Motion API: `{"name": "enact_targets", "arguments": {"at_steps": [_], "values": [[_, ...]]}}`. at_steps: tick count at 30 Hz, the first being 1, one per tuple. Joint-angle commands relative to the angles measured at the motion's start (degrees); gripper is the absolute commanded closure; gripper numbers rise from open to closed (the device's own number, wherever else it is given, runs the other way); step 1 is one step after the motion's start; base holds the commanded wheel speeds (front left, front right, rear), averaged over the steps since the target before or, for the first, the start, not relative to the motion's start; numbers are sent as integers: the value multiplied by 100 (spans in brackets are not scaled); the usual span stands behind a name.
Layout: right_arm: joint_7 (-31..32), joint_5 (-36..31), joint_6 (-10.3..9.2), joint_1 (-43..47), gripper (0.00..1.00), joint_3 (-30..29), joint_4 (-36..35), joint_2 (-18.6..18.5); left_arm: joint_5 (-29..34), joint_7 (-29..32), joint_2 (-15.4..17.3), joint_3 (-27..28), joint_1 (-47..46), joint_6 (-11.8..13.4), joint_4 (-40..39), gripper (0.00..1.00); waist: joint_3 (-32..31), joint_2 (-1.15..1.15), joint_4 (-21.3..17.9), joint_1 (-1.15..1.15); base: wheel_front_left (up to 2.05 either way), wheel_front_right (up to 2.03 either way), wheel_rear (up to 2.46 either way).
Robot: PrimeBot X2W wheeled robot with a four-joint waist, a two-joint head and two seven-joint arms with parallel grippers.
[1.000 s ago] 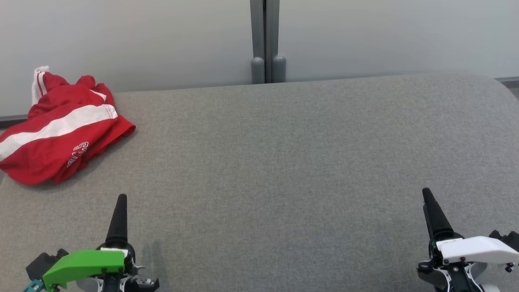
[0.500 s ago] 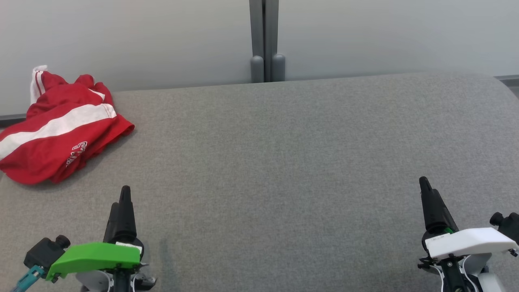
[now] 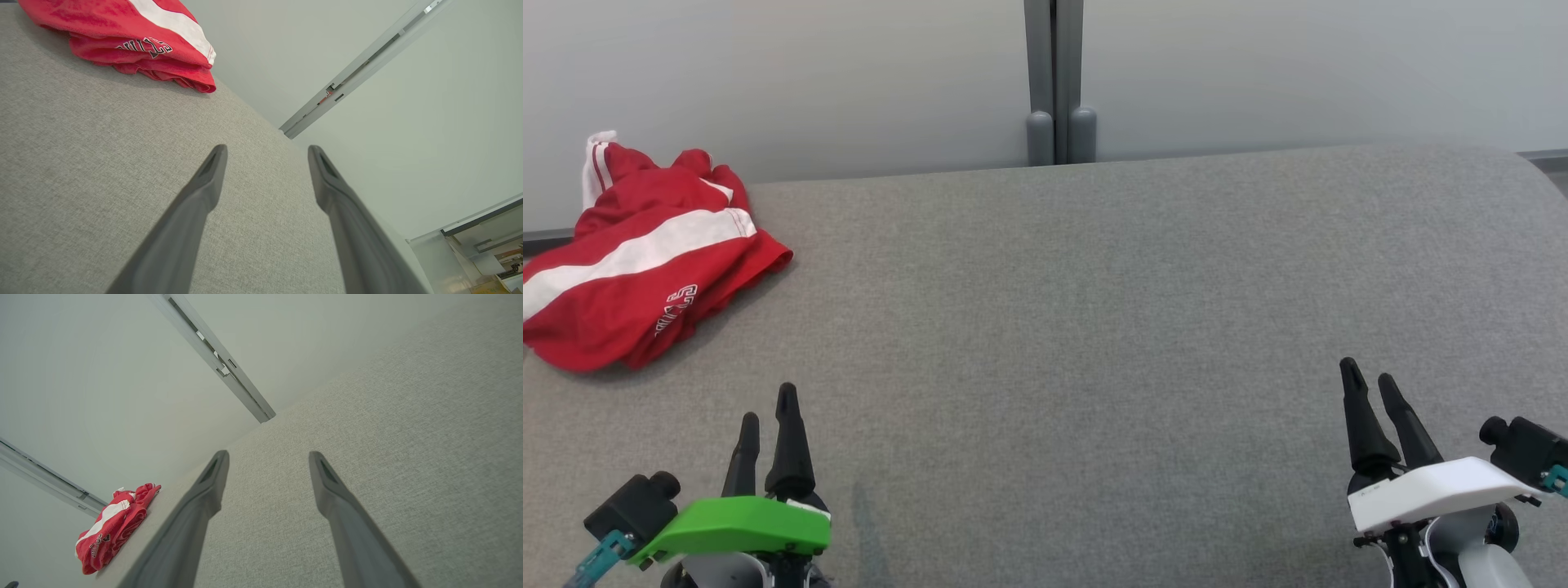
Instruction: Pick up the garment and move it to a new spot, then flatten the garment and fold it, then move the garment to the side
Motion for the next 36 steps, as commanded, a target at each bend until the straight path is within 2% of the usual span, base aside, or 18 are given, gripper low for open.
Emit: {"name": "enact_targets", "arguments": {"at_steps": [1,13,36], "values": [[-76,-233,2,4,0,26,-60,-37,238,-61,45,-21,8,11,-47,0,-1,0,0,0,0,0,0],[-266,-1225,2,31,0,112,14,-46,892,-252,52,-93,75,-13,91,0,10,0,7,0,0,0,0],[-582,-2481,2,105,0,217,97,-58,1936,-563,66,-243,176,-38,290,0,-34,0,1,0,0,0,0]]}}
